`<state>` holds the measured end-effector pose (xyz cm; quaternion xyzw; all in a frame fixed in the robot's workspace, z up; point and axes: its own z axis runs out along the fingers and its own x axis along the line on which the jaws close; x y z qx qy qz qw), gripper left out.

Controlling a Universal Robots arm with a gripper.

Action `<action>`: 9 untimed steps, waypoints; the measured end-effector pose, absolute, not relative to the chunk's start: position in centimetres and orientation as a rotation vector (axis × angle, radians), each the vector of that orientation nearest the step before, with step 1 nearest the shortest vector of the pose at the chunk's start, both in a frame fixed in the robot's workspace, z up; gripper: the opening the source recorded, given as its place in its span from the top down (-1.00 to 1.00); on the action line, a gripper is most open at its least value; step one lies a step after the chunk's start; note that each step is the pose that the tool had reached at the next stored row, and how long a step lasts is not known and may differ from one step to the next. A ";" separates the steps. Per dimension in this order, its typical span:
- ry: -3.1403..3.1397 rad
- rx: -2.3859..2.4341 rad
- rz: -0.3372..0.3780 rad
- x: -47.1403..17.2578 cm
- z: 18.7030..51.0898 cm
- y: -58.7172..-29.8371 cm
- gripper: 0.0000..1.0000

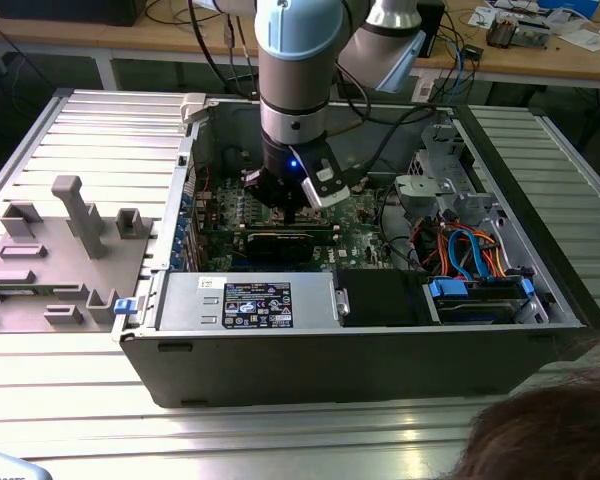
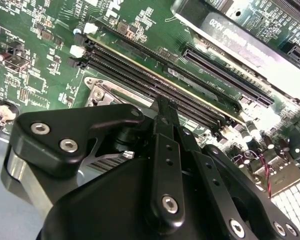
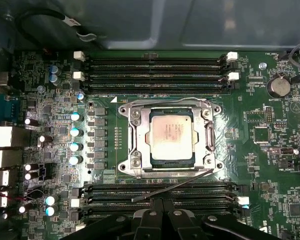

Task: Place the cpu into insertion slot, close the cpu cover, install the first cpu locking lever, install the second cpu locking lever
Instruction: 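Install the second cpu locking lever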

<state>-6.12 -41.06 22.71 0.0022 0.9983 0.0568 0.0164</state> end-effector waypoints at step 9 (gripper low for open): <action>3.104 0.007 0.175 -6.1 22.0 -41.1 0.79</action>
